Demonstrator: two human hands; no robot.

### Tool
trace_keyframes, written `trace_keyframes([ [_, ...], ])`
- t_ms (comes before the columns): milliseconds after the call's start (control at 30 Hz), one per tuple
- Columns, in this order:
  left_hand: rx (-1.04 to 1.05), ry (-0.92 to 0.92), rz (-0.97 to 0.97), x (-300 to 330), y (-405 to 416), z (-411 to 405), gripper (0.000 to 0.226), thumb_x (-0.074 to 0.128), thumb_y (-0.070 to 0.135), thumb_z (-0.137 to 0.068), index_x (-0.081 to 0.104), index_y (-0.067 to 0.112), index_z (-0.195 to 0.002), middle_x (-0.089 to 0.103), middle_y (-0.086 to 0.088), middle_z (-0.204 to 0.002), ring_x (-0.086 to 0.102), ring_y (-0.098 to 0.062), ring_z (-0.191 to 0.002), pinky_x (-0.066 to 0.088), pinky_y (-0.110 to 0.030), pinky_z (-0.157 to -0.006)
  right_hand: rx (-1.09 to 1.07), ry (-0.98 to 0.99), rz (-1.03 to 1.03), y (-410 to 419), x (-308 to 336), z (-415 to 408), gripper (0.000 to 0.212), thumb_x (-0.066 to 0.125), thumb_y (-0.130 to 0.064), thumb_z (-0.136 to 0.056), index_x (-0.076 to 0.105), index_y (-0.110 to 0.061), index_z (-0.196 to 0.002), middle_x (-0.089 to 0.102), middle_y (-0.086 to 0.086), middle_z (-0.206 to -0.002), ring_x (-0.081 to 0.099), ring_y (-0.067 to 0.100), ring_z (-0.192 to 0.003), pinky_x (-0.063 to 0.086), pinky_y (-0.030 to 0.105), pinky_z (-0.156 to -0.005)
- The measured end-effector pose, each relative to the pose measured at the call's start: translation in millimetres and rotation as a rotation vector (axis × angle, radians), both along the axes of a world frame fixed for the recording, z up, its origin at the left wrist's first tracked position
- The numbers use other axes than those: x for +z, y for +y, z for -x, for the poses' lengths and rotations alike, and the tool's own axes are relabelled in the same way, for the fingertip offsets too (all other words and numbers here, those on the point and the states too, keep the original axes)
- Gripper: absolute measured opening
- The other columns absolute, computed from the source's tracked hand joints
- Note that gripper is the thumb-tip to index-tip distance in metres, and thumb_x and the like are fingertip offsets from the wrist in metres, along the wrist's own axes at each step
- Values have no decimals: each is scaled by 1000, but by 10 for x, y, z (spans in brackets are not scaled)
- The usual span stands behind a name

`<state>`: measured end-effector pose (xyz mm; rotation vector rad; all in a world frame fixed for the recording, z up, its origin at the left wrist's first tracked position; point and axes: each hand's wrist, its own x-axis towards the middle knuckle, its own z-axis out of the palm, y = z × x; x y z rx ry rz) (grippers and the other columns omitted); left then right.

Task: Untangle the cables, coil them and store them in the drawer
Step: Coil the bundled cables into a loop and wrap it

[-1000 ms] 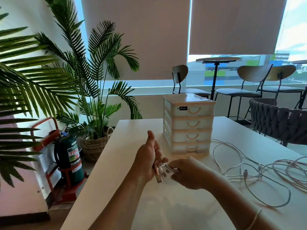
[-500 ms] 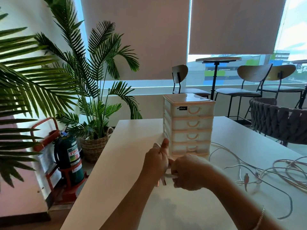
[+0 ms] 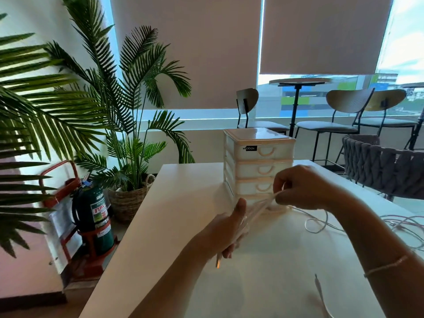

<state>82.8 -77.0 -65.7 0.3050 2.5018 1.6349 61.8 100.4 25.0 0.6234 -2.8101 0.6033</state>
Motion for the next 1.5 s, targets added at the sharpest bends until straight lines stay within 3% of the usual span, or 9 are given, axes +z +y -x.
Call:
trace_keyframes([
  [200,-316,-119,-287,-65,19,3,64,63,80,-54,33,23,-52,28,6,-40,24,-10,-33,31,-13,-37,-69,-79,243,156,-51,256,17,66,-4,-67,64,-16,-55,52,-7,-46,43,10,-44,36,20,-42],
  [300,-292,-163,-385,-55,-19,30,51,55,60,-76,32,23,-48,27,7,-36,24,-6,-27,22,-14,-33,-132,-89,342,211,-172,440,17,66,-5,-68,64,-14,-54,59,1,-53,47,16,-51,38,22,-46],
  [500,-515,-291,-710,21,-233,67,53,61,72,-64,48,24,-47,33,11,-28,30,-3,-21,30,-11,-34,-267,-123,423,307,-471,671,19,62,-14,-75,67,-11,-58,62,6,-62,49,17,-58,36,24,-54],
  [733,-836,-343,-914,13,-401,182,49,30,55,-94,47,23,-62,37,3,-44,35,-13,-36,33,-22,-44,-713,6,106,656,-662,780,16,51,-21,-84,64,-16,-92,64,14,-104,57,29,-98,41,37,-89],
  [867,-797,-333,-867,-17,-375,221,49,35,52,-93,35,21,-56,34,3,-40,32,-14,-32,37,-18,-43,-885,-128,-228,721,-575,719,58,69,-49,-75,51,-15,-119,50,17,-128,40,35,-121,32,47,-100],
  [1000,-707,-331,-848,-28,-364,216,50,44,51,-90,32,21,-52,29,2,-35,28,-14,-28,38,-15,-42,-595,-202,-405,409,-440,527,76,76,-49,-67,41,-25,-129,50,7,-124,46,24,-113,43,36,-95],
  [1200,-609,-327,-793,-31,-337,177,45,57,50,-81,50,20,-48,45,7,-32,25,-12,-24,40,-12,-38,236,213,116,-351,-300,132,27,69,-20,-81,65,-28,-106,61,-16,-94,46,-10,-70,34,11,-64],
  [1367,-480,-319,-773,-25,-341,153,46,43,48,-80,46,19,-44,37,7,-28,33,-5,-20,37,-11,-35,332,218,113,-482,-308,64,13,64,-18,-82,70,-26,-90,50,-30,-72,49,-12,-69,31,4,-64],
  [1500,-489,-312,-767,-37,-303,142,46,50,51,-78,45,20,-43,36,7,-27,32,-4,-20,35,-11,-35,320,153,-96,-491,-295,113,10,56,-22,-87,65,-24,-90,56,-14,-80,53,6,-80,46,25,-76],
])
